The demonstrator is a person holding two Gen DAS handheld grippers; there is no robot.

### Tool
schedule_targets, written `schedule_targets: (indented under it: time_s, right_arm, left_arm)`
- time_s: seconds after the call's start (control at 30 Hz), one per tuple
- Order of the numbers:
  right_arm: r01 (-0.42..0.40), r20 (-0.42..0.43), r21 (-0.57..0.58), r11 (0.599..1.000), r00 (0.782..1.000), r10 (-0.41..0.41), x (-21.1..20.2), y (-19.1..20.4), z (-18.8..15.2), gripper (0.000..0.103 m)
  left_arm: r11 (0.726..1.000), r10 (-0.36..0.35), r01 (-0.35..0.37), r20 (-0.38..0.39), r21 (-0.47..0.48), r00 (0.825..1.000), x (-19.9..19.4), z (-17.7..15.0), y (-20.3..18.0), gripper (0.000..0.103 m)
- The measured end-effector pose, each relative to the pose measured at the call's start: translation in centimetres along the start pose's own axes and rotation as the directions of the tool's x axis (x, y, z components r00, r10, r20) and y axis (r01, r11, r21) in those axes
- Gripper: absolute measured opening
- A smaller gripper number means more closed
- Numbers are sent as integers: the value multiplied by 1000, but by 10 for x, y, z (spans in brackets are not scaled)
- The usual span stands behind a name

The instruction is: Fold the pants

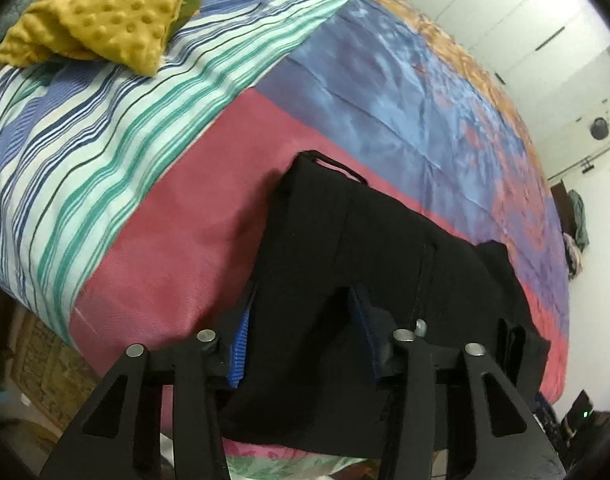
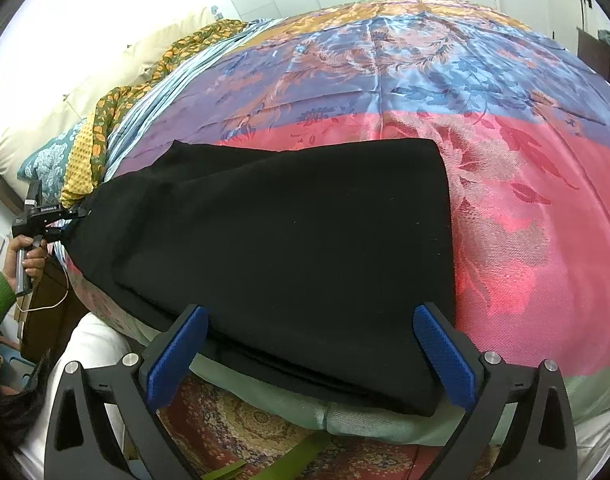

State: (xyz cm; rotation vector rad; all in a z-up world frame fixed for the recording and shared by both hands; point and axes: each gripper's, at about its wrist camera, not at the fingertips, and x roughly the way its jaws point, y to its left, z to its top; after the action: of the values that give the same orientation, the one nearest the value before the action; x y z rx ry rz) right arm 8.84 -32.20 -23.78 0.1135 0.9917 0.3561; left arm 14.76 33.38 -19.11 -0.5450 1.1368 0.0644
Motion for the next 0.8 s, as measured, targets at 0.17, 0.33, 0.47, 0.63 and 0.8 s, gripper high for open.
schedule_targets:
  time_s: [0.17, 0.33, 0.47, 0.63, 0.8]
  right_arm:
    - [6, -2, -5, 1000, 1000, -6, 1, 1, -1, 103]
    - [2, -1, -3, 1000, 1000, -2, 1, 0, -1, 103]
    - [7, -1, -6, 1000, 1000, -7, 2, -1, -2, 103]
    - [0, 3, 0, 1000, 1000, 0, 1, -1, -2, 103]
    - [-3, 6, 5, 1000, 1000, 2, 1, -2, -2, 103]
  left_arm:
    - [999, 48, -47, -54, 23, 997, 24, 1, -4, 69]
    - [991, 107, -104, -29, 86, 994, 20, -3, -22, 29]
    - [962, 222, -221, 10, 162, 975, 4, -5, -42, 15]
    - [923, 359, -359, 23, 137, 933, -18, 4, -74, 13]
    - [934, 322, -329, 72, 136, 944, -65, -1, -138, 11]
